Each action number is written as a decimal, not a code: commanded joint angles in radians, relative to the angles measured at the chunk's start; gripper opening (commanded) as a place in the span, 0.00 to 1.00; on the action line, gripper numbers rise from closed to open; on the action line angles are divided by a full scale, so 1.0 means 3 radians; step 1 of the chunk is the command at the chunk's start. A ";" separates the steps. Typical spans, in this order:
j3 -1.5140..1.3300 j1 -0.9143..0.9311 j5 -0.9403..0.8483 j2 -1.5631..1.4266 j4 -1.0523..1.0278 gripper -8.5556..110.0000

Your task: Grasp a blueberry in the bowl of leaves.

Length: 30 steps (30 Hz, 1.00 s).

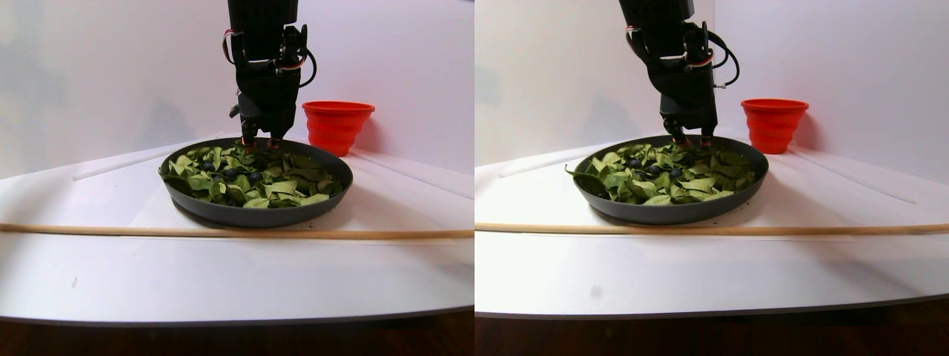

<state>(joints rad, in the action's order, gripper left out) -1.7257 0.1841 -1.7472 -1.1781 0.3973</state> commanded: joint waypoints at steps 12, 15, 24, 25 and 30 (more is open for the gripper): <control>0.0435 0.0153 0.0123 -0.0056 0.0026 0.22; 0.0445 0.0153 0.0138 -0.0026 0.0026 0.23; 0.0542 0.0148 0.0179 0.0082 0.0026 0.23; 0.0552 0.0148 0.0179 0.0092 0.0026 0.23; 0.0614 0.0148 0.0199 0.0164 0.0026 0.23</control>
<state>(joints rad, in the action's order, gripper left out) -1.6122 0.2102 -1.6920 -1.1029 0.3973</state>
